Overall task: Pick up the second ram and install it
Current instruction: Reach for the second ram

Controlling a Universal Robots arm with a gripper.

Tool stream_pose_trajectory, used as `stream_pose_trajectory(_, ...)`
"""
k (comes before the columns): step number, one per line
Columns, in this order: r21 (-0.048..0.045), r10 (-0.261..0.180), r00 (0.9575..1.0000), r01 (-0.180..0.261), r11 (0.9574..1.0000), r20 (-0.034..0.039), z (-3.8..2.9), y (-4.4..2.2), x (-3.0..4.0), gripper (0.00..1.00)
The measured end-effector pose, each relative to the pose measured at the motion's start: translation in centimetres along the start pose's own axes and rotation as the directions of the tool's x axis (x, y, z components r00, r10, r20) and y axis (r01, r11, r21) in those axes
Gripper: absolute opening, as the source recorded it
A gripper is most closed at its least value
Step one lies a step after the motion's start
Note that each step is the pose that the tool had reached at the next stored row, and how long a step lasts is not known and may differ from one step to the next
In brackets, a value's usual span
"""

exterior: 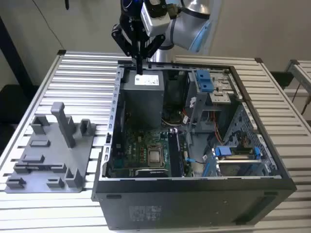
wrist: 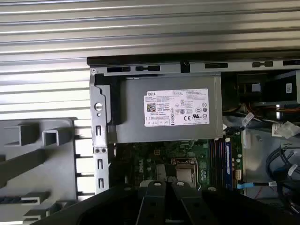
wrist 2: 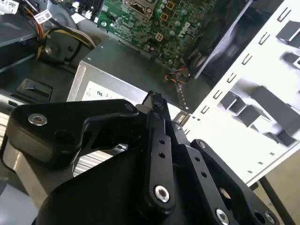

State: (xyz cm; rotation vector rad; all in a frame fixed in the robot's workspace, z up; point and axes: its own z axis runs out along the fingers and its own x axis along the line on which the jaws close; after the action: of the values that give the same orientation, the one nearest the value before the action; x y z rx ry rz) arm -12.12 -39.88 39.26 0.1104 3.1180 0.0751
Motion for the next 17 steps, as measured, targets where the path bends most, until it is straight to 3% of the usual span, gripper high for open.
stream_pose_trajectory(11,0.0001,0.000,1.0000,0.000,1.0000,-0.0002,0.00,0.01,0.06,0.11)
stream_pose_trajectory(17,0.0001,0.000,1.0000,0.000,1.0000,0.0016,0.00,-0.03,0.58,0.11)
